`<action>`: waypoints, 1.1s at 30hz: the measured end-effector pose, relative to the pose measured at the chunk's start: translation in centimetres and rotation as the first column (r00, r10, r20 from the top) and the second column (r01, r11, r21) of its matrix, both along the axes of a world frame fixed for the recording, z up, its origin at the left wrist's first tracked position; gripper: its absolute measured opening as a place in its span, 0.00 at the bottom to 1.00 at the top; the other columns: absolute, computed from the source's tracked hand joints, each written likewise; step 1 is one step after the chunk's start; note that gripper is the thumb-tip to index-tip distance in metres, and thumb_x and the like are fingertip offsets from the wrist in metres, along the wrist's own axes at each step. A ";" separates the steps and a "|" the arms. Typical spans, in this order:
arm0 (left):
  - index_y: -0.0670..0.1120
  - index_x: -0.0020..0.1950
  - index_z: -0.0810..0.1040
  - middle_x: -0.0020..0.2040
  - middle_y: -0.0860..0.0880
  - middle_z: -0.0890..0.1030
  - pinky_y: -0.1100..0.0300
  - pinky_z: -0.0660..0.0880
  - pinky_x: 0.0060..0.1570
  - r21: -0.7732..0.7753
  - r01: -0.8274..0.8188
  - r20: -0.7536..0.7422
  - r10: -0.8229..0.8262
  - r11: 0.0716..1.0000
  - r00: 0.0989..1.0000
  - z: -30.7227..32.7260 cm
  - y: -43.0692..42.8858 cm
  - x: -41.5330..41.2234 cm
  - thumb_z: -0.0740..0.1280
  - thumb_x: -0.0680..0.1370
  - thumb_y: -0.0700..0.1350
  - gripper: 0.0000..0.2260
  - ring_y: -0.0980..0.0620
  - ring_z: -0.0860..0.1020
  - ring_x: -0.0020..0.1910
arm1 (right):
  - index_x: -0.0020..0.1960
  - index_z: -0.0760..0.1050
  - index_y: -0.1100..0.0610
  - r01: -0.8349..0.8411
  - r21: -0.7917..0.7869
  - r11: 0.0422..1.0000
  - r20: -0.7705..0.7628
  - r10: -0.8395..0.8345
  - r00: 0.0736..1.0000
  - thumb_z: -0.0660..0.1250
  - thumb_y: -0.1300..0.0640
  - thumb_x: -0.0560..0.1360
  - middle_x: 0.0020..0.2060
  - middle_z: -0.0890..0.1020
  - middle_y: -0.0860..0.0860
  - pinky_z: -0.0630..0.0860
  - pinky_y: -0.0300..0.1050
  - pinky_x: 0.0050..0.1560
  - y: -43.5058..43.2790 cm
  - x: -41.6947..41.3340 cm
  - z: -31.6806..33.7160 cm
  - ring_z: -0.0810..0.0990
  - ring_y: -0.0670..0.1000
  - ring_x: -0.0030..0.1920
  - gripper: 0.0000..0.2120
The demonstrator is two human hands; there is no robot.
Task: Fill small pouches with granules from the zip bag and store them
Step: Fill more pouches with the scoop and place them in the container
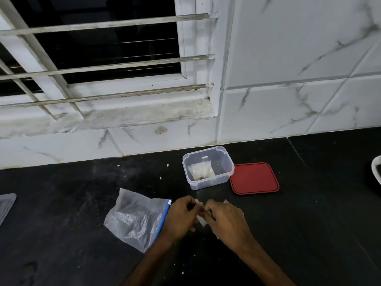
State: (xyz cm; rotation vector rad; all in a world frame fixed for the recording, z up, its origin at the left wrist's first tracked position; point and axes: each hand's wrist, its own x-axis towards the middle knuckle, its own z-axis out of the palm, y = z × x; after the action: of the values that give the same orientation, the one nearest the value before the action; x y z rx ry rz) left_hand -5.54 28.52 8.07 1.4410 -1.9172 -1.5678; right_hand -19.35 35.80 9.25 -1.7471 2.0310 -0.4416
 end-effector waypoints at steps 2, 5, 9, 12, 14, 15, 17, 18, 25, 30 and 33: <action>0.50 0.46 0.76 0.40 0.51 0.81 0.63 0.79 0.36 -0.043 0.054 0.005 -0.054 0.998 0.999 -0.2 0.2 1.2 0.64 0.81 0.48 0.06 0.57 0.82 0.36 | 0.53 0.76 0.45 -0.021 0.010 1.000 0.069 0.020 0.997 0.62 0.45 0.78 0.46 0.83 0.44 0.75 0.35 0.49 -0.1 0.4 -0.4 0.79 0.39 0.45 0.08; 0.52 0.45 0.75 0.40 0.54 0.79 0.71 0.73 0.37 -0.074 0.128 0.074 -0.123 0.989 0.990 0.1 0.2 3.2 0.63 0.81 0.47 0.06 0.66 0.78 0.37 | 0.59 0.77 0.43 -0.011 -0.034 0.999 0.069 0.013 0.998 0.59 0.44 0.80 0.47 0.83 0.42 0.76 0.36 0.51 -0.1 1.0 -0.9 0.80 0.39 0.47 0.12; 0.54 0.46 0.74 0.44 0.53 0.78 0.70 0.71 0.42 -0.089 0.205 0.151 -0.190 0.975 0.970 0.3 0.1 5.8 0.61 0.82 0.49 0.07 0.63 0.77 0.41 | 0.67 0.69 0.42 -0.073 0.072 0.995 -0.054 0.077 0.996 0.59 0.47 0.80 0.53 0.82 0.45 0.76 0.42 0.55 -0.8 2.4 -1.7 0.80 0.44 0.51 0.15; 0.53 0.49 0.75 0.50 0.53 0.78 0.64 0.74 0.48 -0.090 0.263 0.241 -0.236 0.960 0.942 0.3 0.6 7.2 0.59 0.82 0.51 0.07 0.59 0.77 0.46 | 0.66 0.68 0.46 -0.095 0.250 0.963 -0.150 0.136 0.979 0.61 0.48 0.79 0.55 0.80 0.49 0.76 0.47 0.56 -1.6 4.1 -2.0 0.79 0.49 0.53 0.16; 0.52 0.48 0.75 0.51 0.53 0.77 0.65 0.73 0.48 -0.132 0.255 0.317 -0.202 0.958 0.927 0.4 1.1 8.3 0.60 0.82 0.52 0.07 0.59 0.75 0.46 | 0.63 0.72 0.46 -0.083 0.265 0.961 -0.088 0.110 0.990 0.61 0.48 0.79 0.54 0.80 0.48 0.76 0.47 0.56 -1.9 5.1 -2.1 0.79 0.49 0.53 0.13; 0.54 0.46 0.75 0.50 0.54 0.76 0.67 0.71 0.46 -0.153 0.233 0.335 -0.172 0.960 0.926 0.3 1.3 8.9 0.61 0.81 0.54 0.07 0.59 0.75 0.46 | 0.60 0.74 0.45 -0.087 0.261 0.961 0.021 0.084 0.996 0.62 0.48 0.79 0.53 0.81 0.46 0.75 0.43 0.56 -2.0 5.4 -2.2 0.79 0.45 0.52 0.11; 0.56 0.41 0.74 0.49 0.56 0.74 0.68 0.70 0.44 -0.180 0.198 0.374 -0.119 0.964 0.920 0.1 1.9 10.6 0.63 0.79 0.56 0.08 0.59 0.75 0.47 | 0.54 0.78 0.44 -0.076 0.220 0.972 0.235 0.023 0.972 0.64 0.47 0.77 0.48 0.82 0.41 0.74 0.34 0.52 -1.9 5.9 -2.3 0.79 0.38 0.48 0.08; 0.56 0.41 0.73 0.50 0.57 0.74 0.67 0.71 0.44 -0.181 0.175 0.387 -0.093 0.968 0.917 -0.1 2.2 11.6 0.64 0.79 0.55 0.08 0.59 0.75 0.47 | 0.52 0.79 0.44 -0.023 0.190 0.981 0.263 -0.028 0.964 0.65 0.45 0.77 0.46 0.82 0.41 0.75 0.34 0.50 -1.9 5.7 -2.6 0.79 0.37 0.46 0.07; 0.52 0.44 0.79 0.46 0.56 0.77 0.63 0.76 0.44 -0.223 -0.050 0.423 0.143 0.974 0.895 0.0 2.2 18.8 0.68 0.77 0.48 0.03 0.58 0.78 0.43 | 0.60 0.71 0.51 0.195 0.368 0.909 -0.202 -0.127 0.971 0.66 0.40 0.73 0.49 0.81 0.48 0.76 0.44 0.50 -3.2 1.7 -7.3 0.80 0.48 0.50 0.21; 0.56 0.55 0.78 0.44 0.54 0.80 0.68 0.72 0.38 -0.244 -0.214 0.332 0.289 0.946 0.898 0.5 1.3 21.3 0.68 0.78 0.46 0.08 0.59 0.79 0.41 | 0.63 0.69 0.53 0.162 0.450 0.878 -0.305 -0.019 0.952 0.65 0.43 0.75 0.55 0.80 0.51 0.74 0.46 0.53 -4.1 2.1 -8.8 0.79 0.51 0.55 0.21; 0.54 0.51 0.80 0.37 0.51 0.80 0.69 0.72 0.31 -0.253 -0.256 0.278 0.323 0.933 0.904 0.2 0.6 21.7 0.68 0.77 0.44 0.06 0.61 0.77 0.32 | 0.54 0.74 0.51 0.147 0.423 0.894 -0.192 -0.071 0.979 0.65 0.39 0.74 0.47 0.80 0.48 0.76 0.45 0.51 -4.1 2.4 -9.2 0.79 0.47 0.49 0.17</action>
State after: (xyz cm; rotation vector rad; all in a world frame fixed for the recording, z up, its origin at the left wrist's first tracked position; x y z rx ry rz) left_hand 16.17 29.14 8.28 1.8676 -1.8497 -1.0146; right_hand -16.94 31.69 0.04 -1.4390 2.1459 0.1372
